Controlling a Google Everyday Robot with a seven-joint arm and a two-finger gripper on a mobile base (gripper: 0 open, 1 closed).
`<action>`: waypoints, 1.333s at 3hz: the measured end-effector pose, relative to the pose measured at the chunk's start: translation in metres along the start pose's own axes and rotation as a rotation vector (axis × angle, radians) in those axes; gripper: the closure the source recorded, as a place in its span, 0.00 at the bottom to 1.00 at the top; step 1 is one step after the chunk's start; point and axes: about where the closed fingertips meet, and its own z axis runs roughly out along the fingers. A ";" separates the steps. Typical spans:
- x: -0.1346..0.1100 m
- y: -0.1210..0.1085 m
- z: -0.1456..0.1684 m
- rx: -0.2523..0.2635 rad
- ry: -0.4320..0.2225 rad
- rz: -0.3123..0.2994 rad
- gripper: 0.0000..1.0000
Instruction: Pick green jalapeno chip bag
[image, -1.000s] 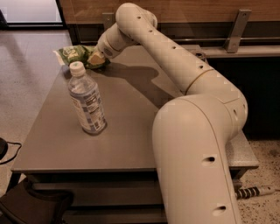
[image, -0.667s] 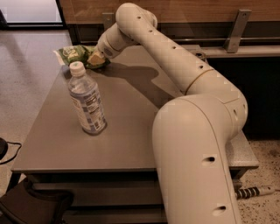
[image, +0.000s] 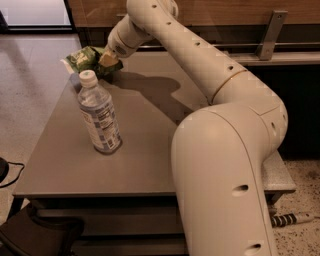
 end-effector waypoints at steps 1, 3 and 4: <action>-0.024 -0.009 -0.030 0.041 0.026 -0.049 1.00; -0.027 -0.033 -0.080 0.061 -0.079 -0.043 1.00; -0.029 -0.043 -0.099 0.081 -0.105 -0.049 1.00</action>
Offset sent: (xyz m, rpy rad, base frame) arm -0.0052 -0.0213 0.0844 -0.0118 -0.1009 0.0039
